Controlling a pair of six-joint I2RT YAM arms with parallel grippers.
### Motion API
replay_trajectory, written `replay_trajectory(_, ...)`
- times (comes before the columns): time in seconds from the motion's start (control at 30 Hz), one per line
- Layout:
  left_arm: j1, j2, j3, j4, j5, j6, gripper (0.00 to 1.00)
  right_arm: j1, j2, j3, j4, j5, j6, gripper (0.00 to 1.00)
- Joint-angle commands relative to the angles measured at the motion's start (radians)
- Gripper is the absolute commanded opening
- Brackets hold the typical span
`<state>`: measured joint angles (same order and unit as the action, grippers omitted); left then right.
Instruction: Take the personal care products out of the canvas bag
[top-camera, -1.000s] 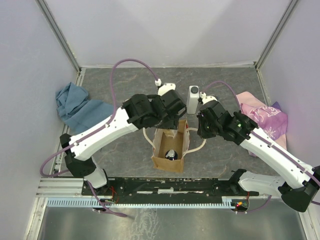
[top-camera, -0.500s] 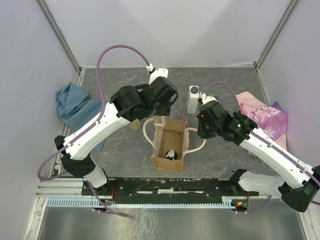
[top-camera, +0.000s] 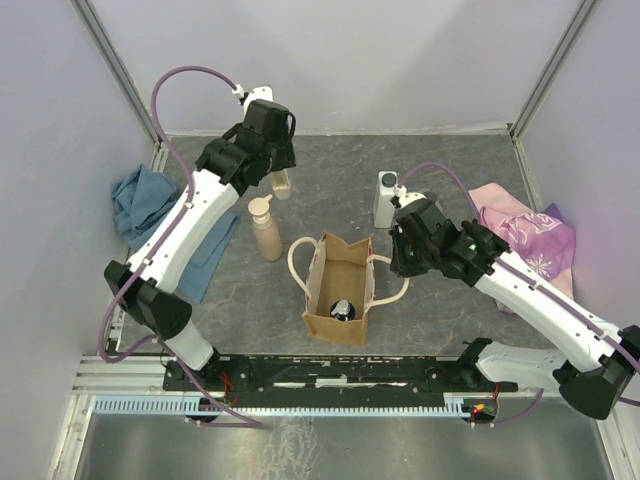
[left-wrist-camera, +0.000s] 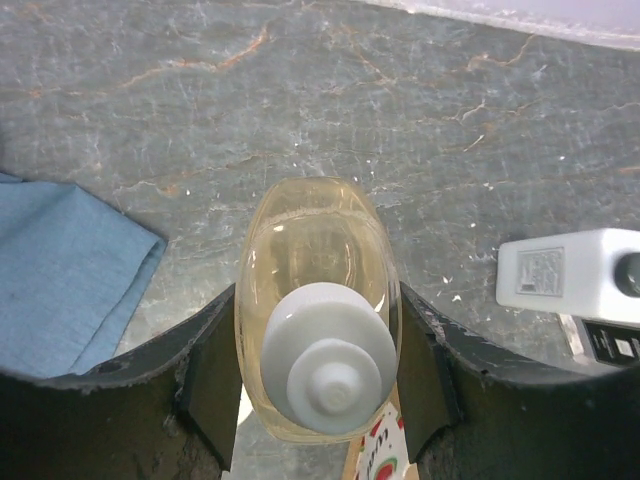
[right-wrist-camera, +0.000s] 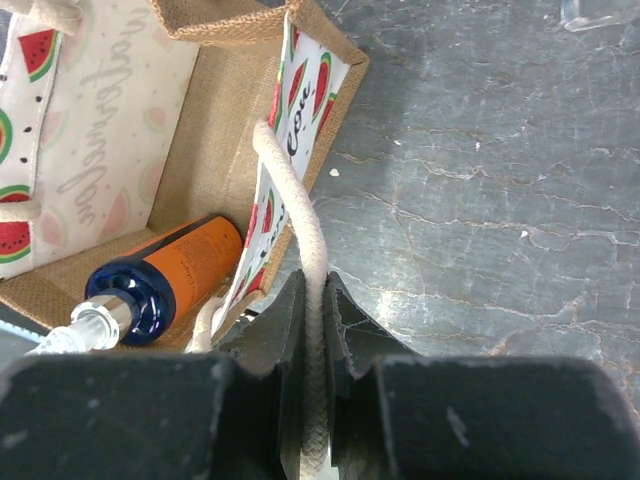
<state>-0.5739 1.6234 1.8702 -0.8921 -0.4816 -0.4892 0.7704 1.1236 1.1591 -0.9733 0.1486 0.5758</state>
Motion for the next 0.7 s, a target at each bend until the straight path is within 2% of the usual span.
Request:
replay_trajectory(0.0, 0.041, 0.059, -0.046, 0.227, 0.073, 0.042, 0.15, 0.003, 0.014, 0.07, 0.013, -0.036, 0.002, 0.15)
replay_trajectory(0.17, 0.098, 0.143, -0.116, 0.295, 0.122, 0.004, 0.12, 0.003, 0.018, 0.114, 0.006, -0.037, 0.001, 0.15)
replay_trajectory(0.33, 0.11, 0.223, -0.138, 0.321, 0.138, -0.015, 0.08, 0.003, 0.01, 0.111, -0.004, -0.04, 0.006, 0.15)
replay_trajectory(0.63, 0.109, 0.264, -0.191, 0.345, 0.151, -0.023, 0.08, 0.002, 0.005, 0.107, -0.02, -0.036, -0.001, 0.16)
replay_trajectory(0.67, 0.11, 0.266, -0.193, 0.345, 0.155, -0.024, 0.09, 0.003, 0.006, 0.11, -0.021, -0.039, -0.003, 0.2)
